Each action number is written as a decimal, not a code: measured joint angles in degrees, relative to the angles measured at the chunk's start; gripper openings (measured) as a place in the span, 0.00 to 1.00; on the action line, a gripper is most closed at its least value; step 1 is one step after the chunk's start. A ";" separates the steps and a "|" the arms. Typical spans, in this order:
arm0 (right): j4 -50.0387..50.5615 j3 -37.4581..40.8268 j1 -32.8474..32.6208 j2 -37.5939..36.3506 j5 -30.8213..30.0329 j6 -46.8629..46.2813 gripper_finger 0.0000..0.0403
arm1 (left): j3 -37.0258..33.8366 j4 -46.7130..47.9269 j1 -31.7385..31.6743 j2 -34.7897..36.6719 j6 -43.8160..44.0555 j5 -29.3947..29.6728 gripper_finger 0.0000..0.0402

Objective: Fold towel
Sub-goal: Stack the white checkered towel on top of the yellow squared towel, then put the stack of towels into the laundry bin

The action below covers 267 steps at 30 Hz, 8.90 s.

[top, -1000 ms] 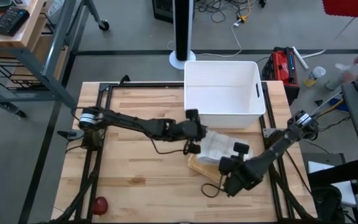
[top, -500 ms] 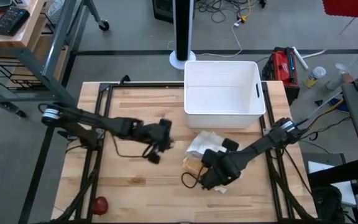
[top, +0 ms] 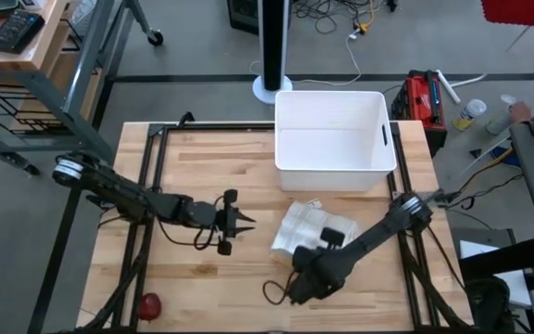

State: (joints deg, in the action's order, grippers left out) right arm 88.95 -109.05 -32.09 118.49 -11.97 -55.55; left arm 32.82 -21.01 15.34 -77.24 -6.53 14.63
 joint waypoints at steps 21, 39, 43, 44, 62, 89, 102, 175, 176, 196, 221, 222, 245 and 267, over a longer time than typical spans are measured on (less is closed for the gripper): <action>-2.03 -2.77 -5.92 3.45 1.49 0.42 0.48 | 16.01 -0.15 -0.27 -18.40 -4.38 -5.24 0.19; -18.28 22.24 -9.93 -6.63 -12.66 -19.55 0.23 | 46.89 21.50 -1.49 -43.38 -9.36 -14.13 0.19; -20.89 26.65 -10.14 -6.63 -5.60 -20.08 0.11 | 47.09 22.70 -1.47 -43.01 -8.86 -14.09 0.19; -20.03 27.08 -10.64 -6.63 -3.86 -20.70 0.08 | 46.71 23.01 -1.51 -42.71 -8.84 -13.97 0.19; -9.53 29.05 -21.78 -18.00 -5.26 -49.58 0.00 | 41.14 29.91 -2.30 -30.66 -6.93 -13.10 0.19; -18.93 45.60 2.56 -30.92 -14.59 -28.07 0.00 | 29.13 9.38 -2.81 -29.60 -3.02 -16.10 0.19; -40.88 53.00 3.61 -29.34 8.44 -19.58 0.00 | 26.51 9.49 -2.49 -28.61 0.11 -13.76 0.19; -98.37 81.26 -2.76 -40.40 -10.62 -21.57 0.20 | 28.10 23.92 1.06 -33.85 0.38 -24.23 0.01; -98.52 81.26 -2.76 -40.40 -10.69 -22.63 0.24 | 28.06 23.67 1.06 -33.85 0.38 -24.23 0.01; -95.14 76.21 4.56 -37.38 -2.06 -26.32 0.69 | 26.18 21.21 0.76 -33.79 -9.97 -17.08 0.00; -108.68 63.50 7.86 -11.99 5.15 -15.27 0.51 | 23.45 13.52 0.10 -33.92 1.24 -16.41 0.00; -107.48 62.98 7.86 -11.81 4.52 -13.90 0.50 | 23.22 13.17 0.10 -33.92 1.26 -16.41 0.00; -119.70 62.02 6.95 -12.42 -4.35 -2.27 0.17 | 20.30 8.88 3.22 -25.08 4.94 -4.36 0.00; -114.71 62.96 6.24 -11.75 -7.63 -7.83 0.17 | 2.65 14.36 2.79 -8.87 49.72 -12.67 0.13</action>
State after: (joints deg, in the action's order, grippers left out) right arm -25.76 -46.09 -25.85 106.74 -19.59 -63.38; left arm 35.47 -6.65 18.13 -86.11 43.19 1.96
